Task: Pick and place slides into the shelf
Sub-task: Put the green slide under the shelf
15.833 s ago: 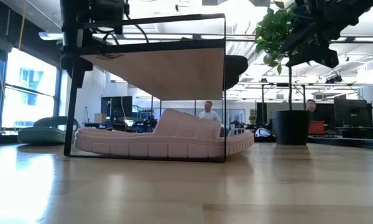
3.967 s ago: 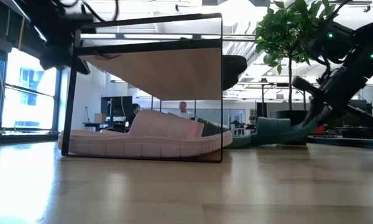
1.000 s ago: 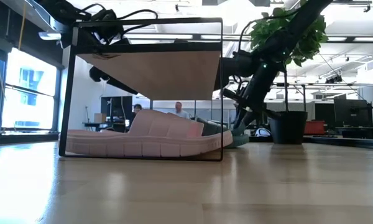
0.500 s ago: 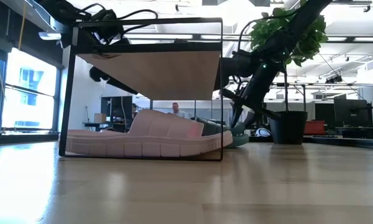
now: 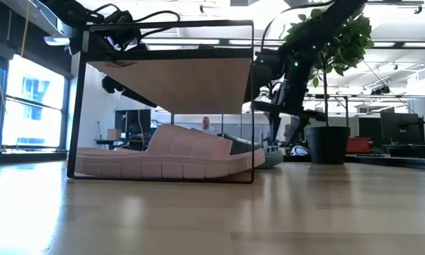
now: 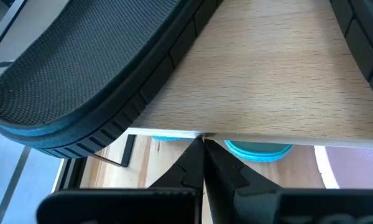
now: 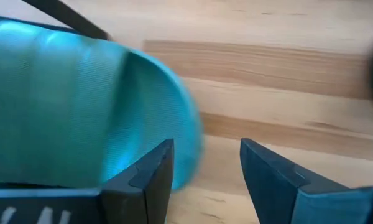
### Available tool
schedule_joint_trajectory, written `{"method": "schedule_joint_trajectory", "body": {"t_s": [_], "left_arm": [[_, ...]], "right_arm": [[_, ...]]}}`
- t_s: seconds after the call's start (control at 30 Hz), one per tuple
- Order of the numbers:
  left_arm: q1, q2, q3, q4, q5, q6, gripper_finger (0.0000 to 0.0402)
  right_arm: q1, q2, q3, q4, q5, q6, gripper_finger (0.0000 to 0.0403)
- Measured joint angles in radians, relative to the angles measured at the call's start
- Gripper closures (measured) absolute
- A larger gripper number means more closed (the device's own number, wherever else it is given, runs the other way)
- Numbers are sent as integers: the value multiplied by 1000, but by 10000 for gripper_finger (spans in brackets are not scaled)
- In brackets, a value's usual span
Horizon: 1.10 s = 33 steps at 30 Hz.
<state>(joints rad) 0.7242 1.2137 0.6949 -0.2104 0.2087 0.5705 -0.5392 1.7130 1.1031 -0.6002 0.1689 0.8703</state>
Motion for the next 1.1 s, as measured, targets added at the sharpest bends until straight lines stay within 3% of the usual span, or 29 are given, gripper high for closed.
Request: {"method": "schedule_joint_trajectory", "body": {"t_s": [0.3, 0.5, 0.6, 0.67, 0.87, 1.1], "left_arm": [[0, 0, 0, -1, -3, -2, 401], [0, 0, 0, -2, -3, -2, 401], [0, 0, 0, -2, -3, -2, 401], [0, 0, 0, -2, -3, -2, 401], [0, 0, 0, -1, -3, -2, 401], [2, 0, 0, 0, -3, -2, 401]], "right_arm": [[68, -11, 64, -285, 139, -39, 243], [110, -79, -29, -268, 178, -33, 320], [116, -131, -119, -160, 140, -40, 378], [120, -166, -198, -55, 110, -40, 396], [106, -193, -358, 234, 90, 14, 401], [64, -122, -369, 430, 43, 23, 403]]}}
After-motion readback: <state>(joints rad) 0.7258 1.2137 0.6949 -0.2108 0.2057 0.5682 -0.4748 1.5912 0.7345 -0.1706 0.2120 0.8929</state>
